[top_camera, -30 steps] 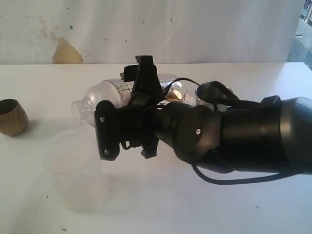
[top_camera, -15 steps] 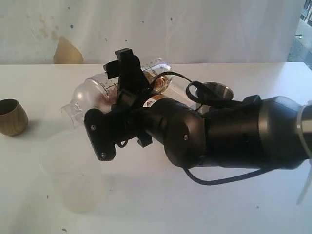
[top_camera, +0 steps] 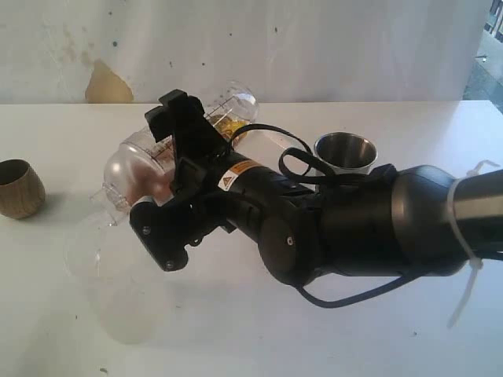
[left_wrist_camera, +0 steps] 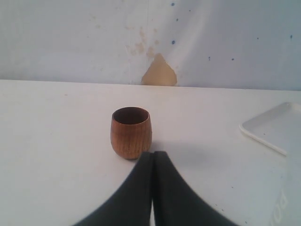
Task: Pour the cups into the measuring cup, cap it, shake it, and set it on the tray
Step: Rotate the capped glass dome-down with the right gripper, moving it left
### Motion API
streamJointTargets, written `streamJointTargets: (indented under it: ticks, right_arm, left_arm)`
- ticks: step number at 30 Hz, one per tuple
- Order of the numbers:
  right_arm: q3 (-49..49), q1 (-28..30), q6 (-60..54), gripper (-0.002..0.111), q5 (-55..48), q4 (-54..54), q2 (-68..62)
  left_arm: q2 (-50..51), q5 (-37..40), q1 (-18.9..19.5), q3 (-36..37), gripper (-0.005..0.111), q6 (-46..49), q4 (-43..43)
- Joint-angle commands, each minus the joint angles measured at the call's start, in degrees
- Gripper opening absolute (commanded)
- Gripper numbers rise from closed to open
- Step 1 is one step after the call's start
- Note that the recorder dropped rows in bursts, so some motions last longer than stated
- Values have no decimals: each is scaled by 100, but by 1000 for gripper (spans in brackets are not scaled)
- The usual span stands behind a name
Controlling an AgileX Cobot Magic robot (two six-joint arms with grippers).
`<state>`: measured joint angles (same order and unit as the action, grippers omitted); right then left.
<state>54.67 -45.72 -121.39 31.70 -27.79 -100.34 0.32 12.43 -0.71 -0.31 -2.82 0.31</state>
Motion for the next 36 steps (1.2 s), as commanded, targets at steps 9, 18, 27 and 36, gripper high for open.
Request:
streamJointTargets:
  ticks: [9,18,27,36]
  right_arm:
    - [94,5,-79,0,607,216,75]
    - [94,194,-79,0,650,423,75]
    - [94,194,-79,0,662,991,75]
    - [94,194,-79,0,652,1118,75]
  left_arm:
    - [-32,-38,9,31,0,15,13]
    - [-32,-38,9,31,0,15,13]
    - [-32,-38,9,31,0,15,13]
    - [-32,-38,9,31,0,15,13]
